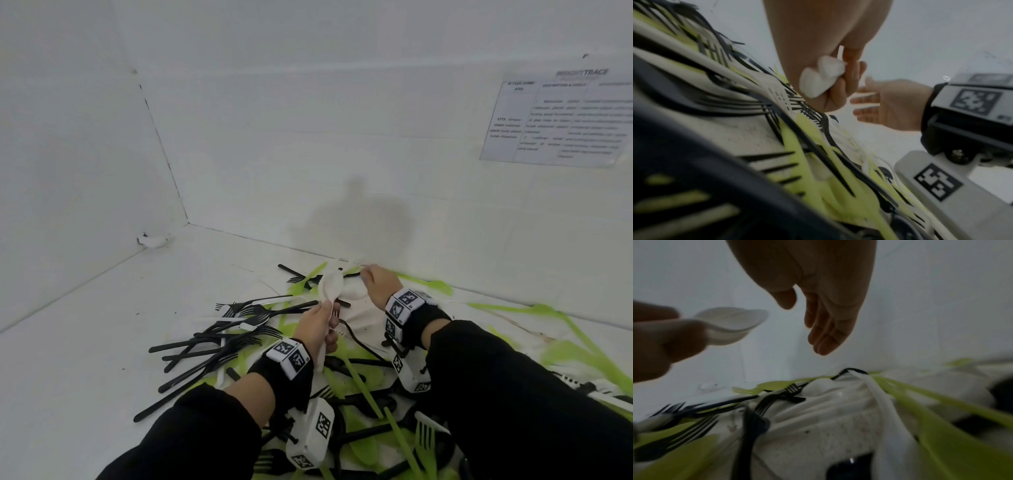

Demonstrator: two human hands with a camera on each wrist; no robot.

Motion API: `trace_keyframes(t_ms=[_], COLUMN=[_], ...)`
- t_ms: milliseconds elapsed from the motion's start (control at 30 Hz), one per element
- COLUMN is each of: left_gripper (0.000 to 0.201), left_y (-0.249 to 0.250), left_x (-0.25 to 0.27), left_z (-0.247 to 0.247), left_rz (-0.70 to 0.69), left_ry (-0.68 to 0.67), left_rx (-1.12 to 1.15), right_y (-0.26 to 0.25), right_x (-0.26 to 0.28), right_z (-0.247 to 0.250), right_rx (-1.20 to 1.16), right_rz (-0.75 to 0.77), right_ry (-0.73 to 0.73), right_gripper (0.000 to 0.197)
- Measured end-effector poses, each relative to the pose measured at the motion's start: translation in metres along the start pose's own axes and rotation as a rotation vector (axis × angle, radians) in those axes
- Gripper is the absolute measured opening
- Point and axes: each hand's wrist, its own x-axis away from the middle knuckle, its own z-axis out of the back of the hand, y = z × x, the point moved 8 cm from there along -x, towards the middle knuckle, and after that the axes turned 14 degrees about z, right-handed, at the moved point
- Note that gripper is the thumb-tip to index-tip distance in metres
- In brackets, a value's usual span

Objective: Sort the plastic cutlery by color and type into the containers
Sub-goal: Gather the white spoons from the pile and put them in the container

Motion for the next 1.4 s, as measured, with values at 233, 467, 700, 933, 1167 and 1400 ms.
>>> trace_keyframes(t_ms=[233,467,700,933,1167,1400], left_gripper=[0.025,0.024,0.021,0.018,0.026,0.024], left_y=[0.008,0.002,-0.006,-0.017,-0.002,0.002], left_x=[-0.006,-0.006,-0.003,-0.004,0.006,0.006], left_z=[0.028,0.03,0.019,-0.003,-0.037,-0.027], left_rz=[-0.048,-0.067,-0.043,0.012,-0.028,-0.081], left_ry=[0.178,0.209,0.203,0.154,-0.026,0.052], left_rx=[0.059,0.035,0.042,0.133,0.27,0.259], right_y=[0.032,0.028,0.02,0.01,-0.008,-0.037], right_x=[0.012,0.002,0.026,0.052,0.069,0.088], right_z=[-0.04,0.0,0.06,0.05,0.019,-0.007], right_rx=[0.5,0.209,-0.509,-1.034,-0.814,-0.081], right_rz=[0.032,0.053,-0.01,-0.165,-0.255,-0.068], right_ry=[-0.506,-0.036,0.428,0.513,0.288,-0.039], right_gripper=[0.039,0.018,0.023,0.023,0.024,0.037])
